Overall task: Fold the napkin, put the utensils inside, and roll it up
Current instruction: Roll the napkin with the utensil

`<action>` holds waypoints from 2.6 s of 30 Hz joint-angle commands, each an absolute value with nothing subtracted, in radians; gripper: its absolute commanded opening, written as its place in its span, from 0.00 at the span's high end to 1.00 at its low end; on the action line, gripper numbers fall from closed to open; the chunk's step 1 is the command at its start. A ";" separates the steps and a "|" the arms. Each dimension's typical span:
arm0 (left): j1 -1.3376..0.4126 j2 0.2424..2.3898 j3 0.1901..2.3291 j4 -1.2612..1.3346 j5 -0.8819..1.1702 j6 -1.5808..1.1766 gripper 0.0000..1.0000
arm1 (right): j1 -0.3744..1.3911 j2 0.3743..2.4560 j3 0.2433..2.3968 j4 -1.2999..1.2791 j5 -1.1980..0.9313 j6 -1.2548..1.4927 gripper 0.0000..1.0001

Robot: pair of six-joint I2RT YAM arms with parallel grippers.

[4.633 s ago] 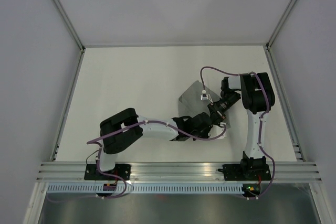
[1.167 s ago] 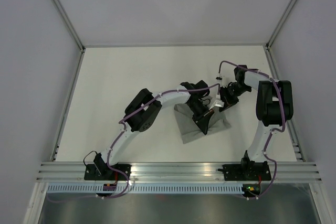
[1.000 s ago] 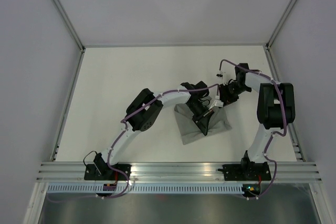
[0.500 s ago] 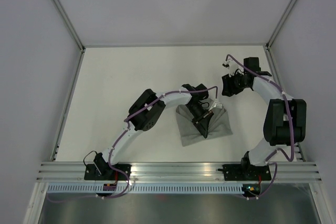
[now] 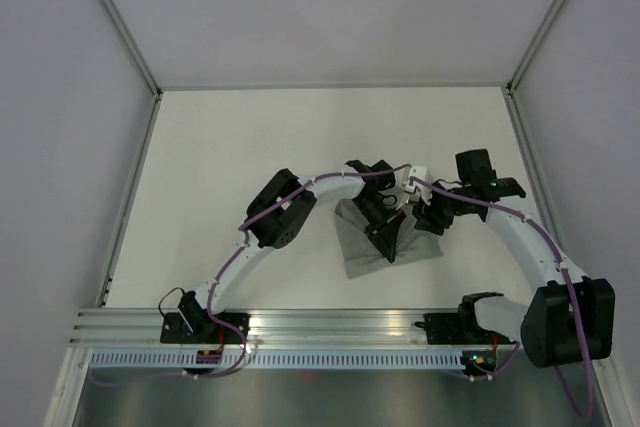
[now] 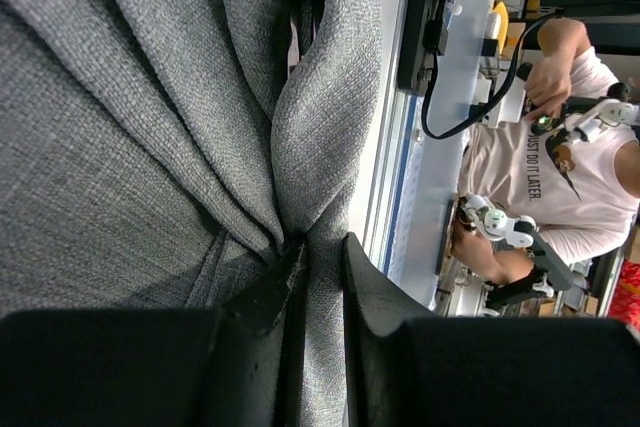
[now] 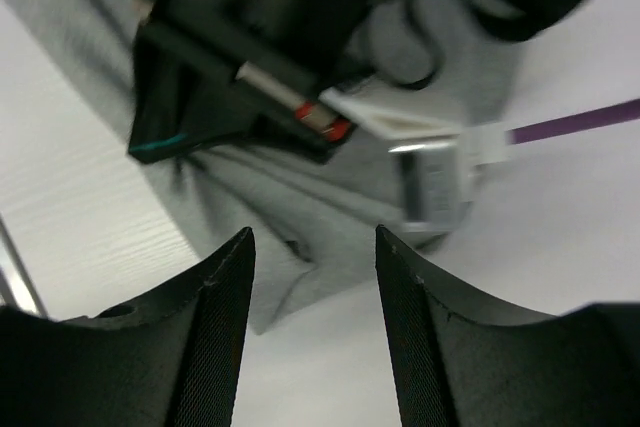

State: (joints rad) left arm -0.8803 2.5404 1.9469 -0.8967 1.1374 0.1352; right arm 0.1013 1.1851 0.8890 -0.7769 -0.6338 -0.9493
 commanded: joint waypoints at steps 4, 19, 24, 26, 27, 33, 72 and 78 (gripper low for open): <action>-0.870 2.640 1.931 -0.913 0.939 0.133 0.98 | 0.164 1.103 0.741 -0.810 -0.655 -1.166 0.42; -0.862 2.660 1.940 -0.920 0.943 0.121 0.98 | 0.549 1.042 0.535 -0.540 -0.407 -1.000 0.39; -0.861 2.666 1.956 -0.925 0.946 0.117 0.98 | 0.627 1.055 0.502 -0.477 -0.356 -0.960 0.39; -0.861 2.668 1.963 -0.927 0.949 0.115 0.98 | 0.649 1.068 0.489 -0.441 -0.325 -0.937 0.39; -0.861 2.668 1.965 -0.927 0.951 0.115 0.98 | 0.655 1.071 0.483 -0.428 -0.313 -0.931 0.39; -0.861 2.668 1.971 -0.930 0.951 0.114 0.98 | 0.673 1.089 0.460 -0.361 -0.270 -0.896 0.39; -0.653 1.801 0.979 0.440 0.257 -0.565 0.59 | 0.387 1.361 0.641 -0.523 -0.548 -1.094 1.00; -0.779 1.571 0.640 0.852 -0.142 -0.434 0.53 | 0.382 1.382 0.658 -0.532 -0.546 -1.092 0.99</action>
State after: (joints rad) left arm -0.7284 1.6859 0.7452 0.5549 0.1230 -0.5503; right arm 0.3885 1.3632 0.6365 -0.4942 -0.5045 -1.0615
